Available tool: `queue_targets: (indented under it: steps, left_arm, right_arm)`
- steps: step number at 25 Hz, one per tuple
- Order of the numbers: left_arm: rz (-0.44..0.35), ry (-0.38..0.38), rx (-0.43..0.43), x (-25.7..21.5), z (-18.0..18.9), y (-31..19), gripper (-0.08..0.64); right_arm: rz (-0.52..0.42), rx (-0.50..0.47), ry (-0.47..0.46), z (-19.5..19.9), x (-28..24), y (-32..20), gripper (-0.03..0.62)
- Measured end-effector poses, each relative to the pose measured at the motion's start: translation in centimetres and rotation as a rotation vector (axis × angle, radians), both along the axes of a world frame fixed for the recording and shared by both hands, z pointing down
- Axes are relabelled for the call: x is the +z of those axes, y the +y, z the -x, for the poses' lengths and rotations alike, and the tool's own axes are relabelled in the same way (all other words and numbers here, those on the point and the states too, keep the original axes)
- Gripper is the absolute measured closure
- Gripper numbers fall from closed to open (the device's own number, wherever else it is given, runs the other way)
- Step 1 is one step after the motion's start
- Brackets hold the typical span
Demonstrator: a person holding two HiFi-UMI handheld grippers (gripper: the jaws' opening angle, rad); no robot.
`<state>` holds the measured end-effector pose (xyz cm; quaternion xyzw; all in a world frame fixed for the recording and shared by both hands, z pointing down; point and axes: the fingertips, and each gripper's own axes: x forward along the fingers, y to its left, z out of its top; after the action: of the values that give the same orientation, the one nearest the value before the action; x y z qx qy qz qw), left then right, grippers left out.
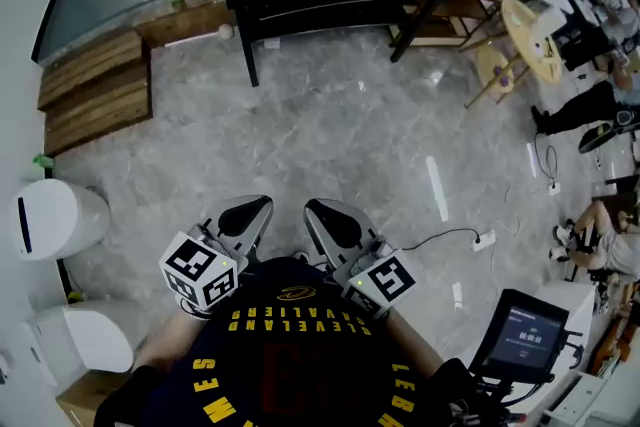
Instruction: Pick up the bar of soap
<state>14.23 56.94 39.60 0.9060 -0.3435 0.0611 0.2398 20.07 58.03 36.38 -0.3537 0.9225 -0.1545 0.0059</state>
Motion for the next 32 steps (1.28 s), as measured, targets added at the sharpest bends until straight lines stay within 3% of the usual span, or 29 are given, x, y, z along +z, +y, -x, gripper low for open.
queue_targets:
  steps: [11, 19, 25, 32]
  left_arm:
    - [-0.019, -0.003, -0.029, -1.2, 13.0, -11.4, 0.546]
    - [0.016, 0.058, -0.069, -0.6, 22.1, -17.5, 0.546]
    - [0.047, 0.098, -0.062, 0.3, 24.3, -20.7, 0.546]
    - [0.071, 0.108, -0.037, 1.1, 23.4, -24.6, 0.546]
  right_arm:
    - [0.068, 0.112, -0.044, 10.5, 0.2, -13.2, 0.571]
    - [0.105, 0.074, -0.015, 19.2, 0.7, -19.2, 0.571]
    - [0.125, 0.069, 0.014, 21.7, 1.5, -21.8, 0.571]
    - [0.149, 0.072, 0.009, 21.5, 2.6, -25.5, 0.571]
